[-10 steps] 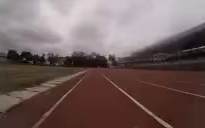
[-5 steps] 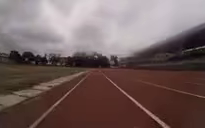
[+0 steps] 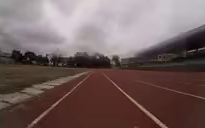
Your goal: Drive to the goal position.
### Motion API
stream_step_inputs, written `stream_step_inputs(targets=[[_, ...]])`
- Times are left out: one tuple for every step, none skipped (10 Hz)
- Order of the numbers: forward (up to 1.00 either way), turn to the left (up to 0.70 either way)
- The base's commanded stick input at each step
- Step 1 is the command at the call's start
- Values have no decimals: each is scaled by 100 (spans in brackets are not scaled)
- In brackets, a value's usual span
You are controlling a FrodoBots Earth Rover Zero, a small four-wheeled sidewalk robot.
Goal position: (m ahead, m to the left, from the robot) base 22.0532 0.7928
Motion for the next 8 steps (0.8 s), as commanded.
stream_step_inputs(targets=[[100, 8], [100, 2], [100, 0], [100, 0], [100, 0], [100, 0], [100, 0], [100, 0]])
